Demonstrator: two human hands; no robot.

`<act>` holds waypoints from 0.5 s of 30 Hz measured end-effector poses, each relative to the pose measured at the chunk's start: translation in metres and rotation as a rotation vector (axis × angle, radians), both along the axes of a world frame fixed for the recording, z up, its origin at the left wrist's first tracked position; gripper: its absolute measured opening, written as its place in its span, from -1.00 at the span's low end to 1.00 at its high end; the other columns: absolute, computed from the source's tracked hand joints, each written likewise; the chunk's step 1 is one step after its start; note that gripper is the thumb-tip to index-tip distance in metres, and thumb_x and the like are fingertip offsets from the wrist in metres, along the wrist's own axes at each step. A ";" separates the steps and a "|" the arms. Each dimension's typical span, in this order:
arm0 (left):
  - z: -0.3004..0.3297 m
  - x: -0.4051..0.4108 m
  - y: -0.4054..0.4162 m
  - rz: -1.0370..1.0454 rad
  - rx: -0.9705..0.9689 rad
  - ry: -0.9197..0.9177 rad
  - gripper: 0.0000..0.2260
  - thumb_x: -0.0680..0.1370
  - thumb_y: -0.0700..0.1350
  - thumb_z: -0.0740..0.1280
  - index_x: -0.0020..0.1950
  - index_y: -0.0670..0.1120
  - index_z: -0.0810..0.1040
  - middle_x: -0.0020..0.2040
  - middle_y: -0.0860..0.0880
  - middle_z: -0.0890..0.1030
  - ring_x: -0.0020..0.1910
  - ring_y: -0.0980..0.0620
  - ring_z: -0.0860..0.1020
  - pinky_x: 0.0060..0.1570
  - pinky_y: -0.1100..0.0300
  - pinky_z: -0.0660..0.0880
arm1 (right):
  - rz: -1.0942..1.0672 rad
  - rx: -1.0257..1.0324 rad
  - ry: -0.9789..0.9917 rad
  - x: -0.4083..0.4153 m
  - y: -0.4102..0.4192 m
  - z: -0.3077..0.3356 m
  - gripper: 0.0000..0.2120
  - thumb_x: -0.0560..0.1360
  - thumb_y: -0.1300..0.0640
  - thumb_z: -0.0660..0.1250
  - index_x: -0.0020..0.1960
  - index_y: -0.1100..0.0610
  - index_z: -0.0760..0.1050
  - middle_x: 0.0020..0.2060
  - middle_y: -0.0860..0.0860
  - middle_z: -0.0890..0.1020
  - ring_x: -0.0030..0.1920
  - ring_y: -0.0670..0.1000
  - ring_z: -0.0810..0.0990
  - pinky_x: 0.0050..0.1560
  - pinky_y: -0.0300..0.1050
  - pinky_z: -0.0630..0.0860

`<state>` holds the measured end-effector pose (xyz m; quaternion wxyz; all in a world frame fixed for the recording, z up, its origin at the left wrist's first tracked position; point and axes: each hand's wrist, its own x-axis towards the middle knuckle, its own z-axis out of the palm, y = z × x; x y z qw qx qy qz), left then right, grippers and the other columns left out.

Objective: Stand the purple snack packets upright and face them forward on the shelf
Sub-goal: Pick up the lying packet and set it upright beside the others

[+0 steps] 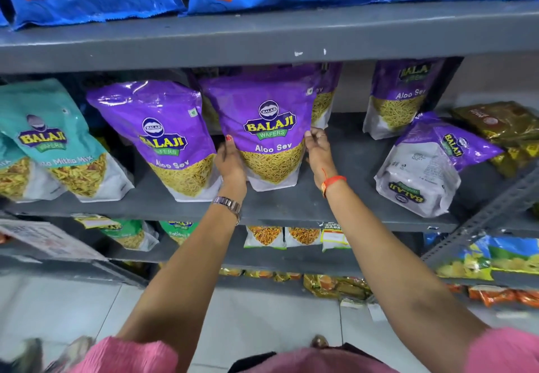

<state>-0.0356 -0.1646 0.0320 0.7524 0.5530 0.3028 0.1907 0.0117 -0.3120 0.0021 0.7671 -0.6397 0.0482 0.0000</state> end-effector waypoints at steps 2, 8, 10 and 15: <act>-0.001 -0.009 0.002 -0.041 -0.023 -0.002 -0.62 0.60 -0.07 0.16 0.32 -0.26 0.38 0.34 -0.19 0.46 0.31 -0.13 0.44 0.39 0.02 0.34 | -0.013 0.020 -0.003 -0.010 0.003 -0.001 -0.91 0.61 0.19 0.10 -0.03 0.06 0.35 0.08 0.10 0.48 0.06 0.02 0.46 0.16 -0.02 0.44; 0.000 -0.021 0.005 -0.089 -0.020 -0.024 -0.68 0.61 -0.08 0.14 0.28 -0.22 0.43 0.26 -0.17 0.52 0.19 -0.08 0.51 0.28 0.09 0.39 | -0.106 0.018 0.041 -0.029 0.009 0.004 -0.81 0.61 0.20 0.09 -0.15 0.03 0.36 0.00 0.10 0.48 -0.09 -0.03 0.47 -0.11 -0.22 0.43; -0.002 -0.020 0.006 -0.077 0.003 -0.023 -0.82 0.61 -0.07 0.15 -0.01 -0.11 0.50 -0.03 -0.07 0.57 -0.11 0.05 0.50 0.09 0.14 0.38 | -0.114 -0.004 0.030 -0.033 0.009 0.006 -0.87 0.61 0.20 0.08 0.02 0.13 0.40 -0.05 0.09 0.48 -0.09 -0.02 0.46 -0.05 -0.12 0.45; -0.001 -0.027 -0.004 -0.023 0.058 -0.038 -0.69 0.62 -0.07 0.11 0.25 -0.25 0.40 -0.30 0.06 0.44 -0.34 0.15 0.38 -0.31 0.28 0.33 | -0.169 -0.067 0.022 -0.049 0.001 0.013 -0.71 0.60 0.20 0.10 0.29 0.25 0.29 0.22 0.17 0.46 0.13 0.02 0.43 0.13 -0.07 0.42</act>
